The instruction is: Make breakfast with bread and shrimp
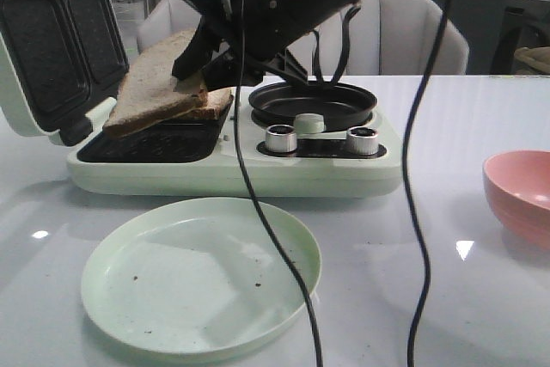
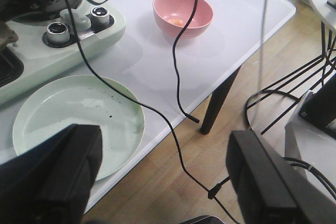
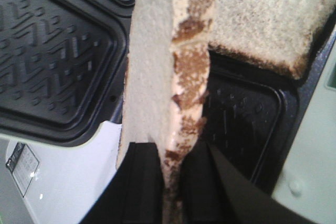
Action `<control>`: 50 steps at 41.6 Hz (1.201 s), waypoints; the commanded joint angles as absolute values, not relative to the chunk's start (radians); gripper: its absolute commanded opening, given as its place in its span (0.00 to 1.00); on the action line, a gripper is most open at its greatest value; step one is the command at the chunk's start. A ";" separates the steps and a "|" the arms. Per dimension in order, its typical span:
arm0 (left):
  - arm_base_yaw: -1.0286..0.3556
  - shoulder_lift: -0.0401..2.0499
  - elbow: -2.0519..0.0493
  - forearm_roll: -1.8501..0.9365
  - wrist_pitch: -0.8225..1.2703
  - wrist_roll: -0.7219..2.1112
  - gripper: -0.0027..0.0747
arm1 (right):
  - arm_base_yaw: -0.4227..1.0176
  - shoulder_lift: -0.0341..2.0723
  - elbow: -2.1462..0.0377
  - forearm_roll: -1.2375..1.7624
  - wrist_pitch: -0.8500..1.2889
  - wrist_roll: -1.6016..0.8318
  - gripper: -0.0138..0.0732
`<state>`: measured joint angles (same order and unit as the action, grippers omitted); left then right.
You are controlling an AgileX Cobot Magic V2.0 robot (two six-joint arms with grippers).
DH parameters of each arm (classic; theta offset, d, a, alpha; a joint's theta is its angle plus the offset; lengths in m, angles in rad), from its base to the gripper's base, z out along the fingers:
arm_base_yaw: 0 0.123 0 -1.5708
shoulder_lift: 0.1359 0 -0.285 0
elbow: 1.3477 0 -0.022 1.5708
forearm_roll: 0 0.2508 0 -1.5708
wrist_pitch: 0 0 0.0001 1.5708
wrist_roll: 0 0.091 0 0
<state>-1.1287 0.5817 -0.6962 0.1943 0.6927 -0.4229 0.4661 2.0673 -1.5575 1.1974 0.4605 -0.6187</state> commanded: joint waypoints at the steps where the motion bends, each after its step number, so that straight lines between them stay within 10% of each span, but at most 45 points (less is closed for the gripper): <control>1: -1.138 0.583 -0.724 0.199 0.613 -0.423 0.74 | 0.468 2.054 -1.637 1.257 0.494 -0.631 0.26; 12: -1.138 0.583 -0.724 0.199 0.613 -0.423 0.74 | 0.465 2.086 -1.664 1.235 0.506 -0.631 0.74; 50: -1.138 0.583 -0.724 0.199 0.613 -0.423 0.74 | 0.389 1.307 -1.324 0.116 0.817 -0.139 0.74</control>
